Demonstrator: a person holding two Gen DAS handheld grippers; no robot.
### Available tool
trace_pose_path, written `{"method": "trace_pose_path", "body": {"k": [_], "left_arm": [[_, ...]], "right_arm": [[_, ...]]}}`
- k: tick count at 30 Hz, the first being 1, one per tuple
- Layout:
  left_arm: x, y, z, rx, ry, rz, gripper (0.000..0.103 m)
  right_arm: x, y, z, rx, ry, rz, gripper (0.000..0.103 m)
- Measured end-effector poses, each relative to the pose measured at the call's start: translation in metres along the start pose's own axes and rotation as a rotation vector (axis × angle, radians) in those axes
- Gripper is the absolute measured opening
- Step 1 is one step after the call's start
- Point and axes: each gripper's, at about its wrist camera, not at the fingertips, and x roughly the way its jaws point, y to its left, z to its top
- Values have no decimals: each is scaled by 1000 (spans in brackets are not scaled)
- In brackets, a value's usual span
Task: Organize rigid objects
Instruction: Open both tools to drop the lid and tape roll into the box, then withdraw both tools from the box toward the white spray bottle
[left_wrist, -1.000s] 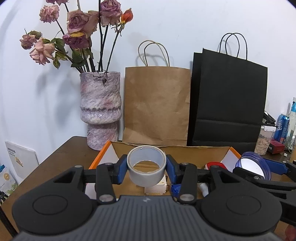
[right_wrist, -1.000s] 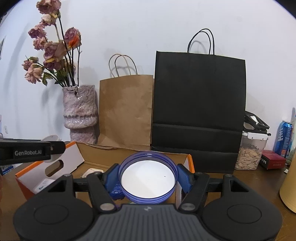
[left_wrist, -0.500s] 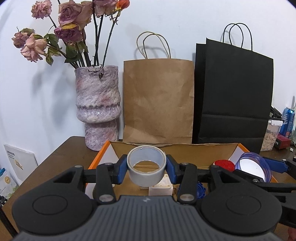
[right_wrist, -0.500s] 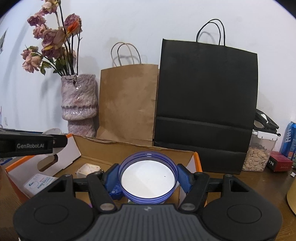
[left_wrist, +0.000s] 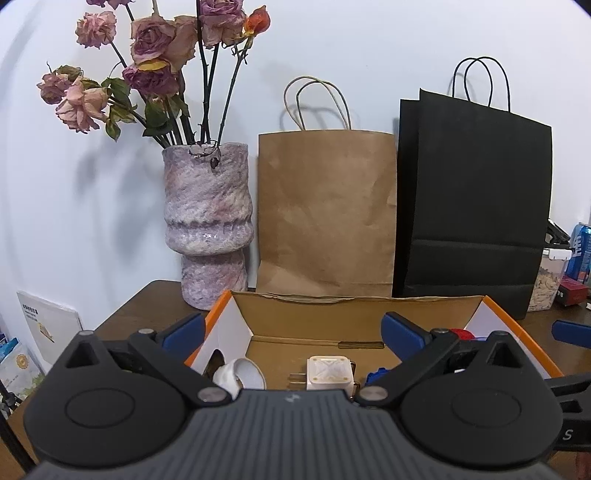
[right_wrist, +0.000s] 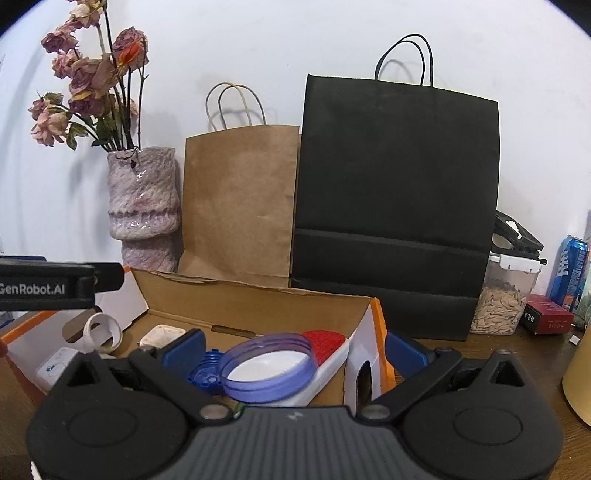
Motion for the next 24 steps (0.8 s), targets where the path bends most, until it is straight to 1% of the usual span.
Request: {"method": "trace_pose_path", "body": {"k": [7,14,24], "left_arm": [[0,0,1,1,4,11,103],[-5,3,2,-11,7,3,103],[-25,10,1,-31,13,-11,103]], "right_arm": [[-1,0,0,0,3,0,103],[-7,0,-1,-3,-2,-10,103],[-30,0,-7,-12,-2,-33,103]]}}
